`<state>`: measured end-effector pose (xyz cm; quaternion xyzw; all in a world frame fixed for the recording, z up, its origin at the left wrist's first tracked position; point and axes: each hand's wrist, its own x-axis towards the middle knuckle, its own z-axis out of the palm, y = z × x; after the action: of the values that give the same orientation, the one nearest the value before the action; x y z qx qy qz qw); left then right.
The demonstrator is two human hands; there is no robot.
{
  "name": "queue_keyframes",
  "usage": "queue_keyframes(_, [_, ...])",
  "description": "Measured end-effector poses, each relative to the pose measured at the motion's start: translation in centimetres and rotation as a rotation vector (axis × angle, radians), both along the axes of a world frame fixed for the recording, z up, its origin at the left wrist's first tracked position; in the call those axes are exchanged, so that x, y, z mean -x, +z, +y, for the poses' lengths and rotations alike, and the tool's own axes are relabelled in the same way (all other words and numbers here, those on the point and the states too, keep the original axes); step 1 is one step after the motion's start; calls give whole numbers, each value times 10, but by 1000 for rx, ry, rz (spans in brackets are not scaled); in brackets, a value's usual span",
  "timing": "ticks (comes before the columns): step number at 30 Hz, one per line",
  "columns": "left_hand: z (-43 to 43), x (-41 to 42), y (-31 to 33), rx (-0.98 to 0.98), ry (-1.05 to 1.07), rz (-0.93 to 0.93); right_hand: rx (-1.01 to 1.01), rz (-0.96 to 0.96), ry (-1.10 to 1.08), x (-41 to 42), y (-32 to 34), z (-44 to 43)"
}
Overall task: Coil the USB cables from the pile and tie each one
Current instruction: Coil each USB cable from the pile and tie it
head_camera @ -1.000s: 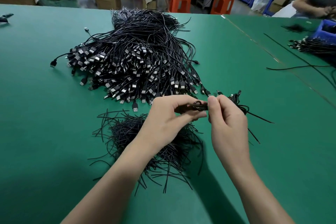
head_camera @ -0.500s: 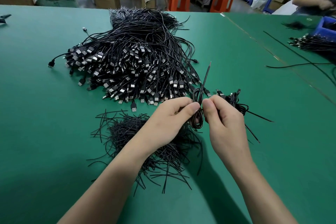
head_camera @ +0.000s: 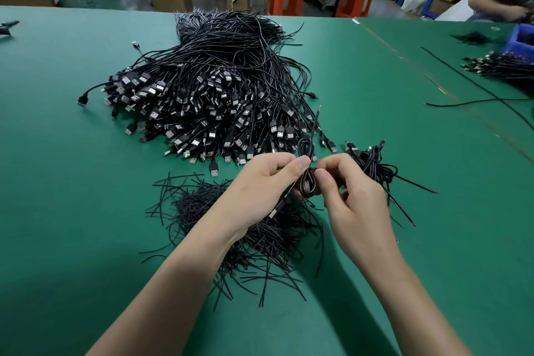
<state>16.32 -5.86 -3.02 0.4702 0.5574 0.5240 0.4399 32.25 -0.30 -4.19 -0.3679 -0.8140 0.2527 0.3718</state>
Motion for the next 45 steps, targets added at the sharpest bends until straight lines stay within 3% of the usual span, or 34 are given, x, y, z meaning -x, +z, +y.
queue_keyframes(6, [0,3,-1,137,-35,-85,-97,-79,26,-2,1,4])
queue_keyframes(11, [-1,8,-4,311,-115,-431,-611,-287,1,-4,5,9])
queue_keyframes(13, [-1,8,-5,338,-122,-509,-698,-298,14,-6,6,12])
queue_keyframes(15, [0,5,-4,329,-124,-533,-668,-262,40,-9,6,13])
queue_keyframes(20, [1,0,-5,322,-101,-506,-339,-303,161,-12,5,10])
queue_keyframes(28, [4,0,-15,141,87,59,-94,-101,-58,-9,0,20])
queue_keyframes(32, [9,28,-26,73,283,468,-142,-298,-388,-21,8,54])
queue_keyframes(35, [32,58,-24,69,435,706,-121,-444,-506,-32,14,79])
queue_keyframes(39, [72,101,-16,85,582,941,-99,-512,-495,-33,16,86])
queue_keyframes(45, [120,132,-7,295,584,1237,-136,-381,-282,-6,17,55])
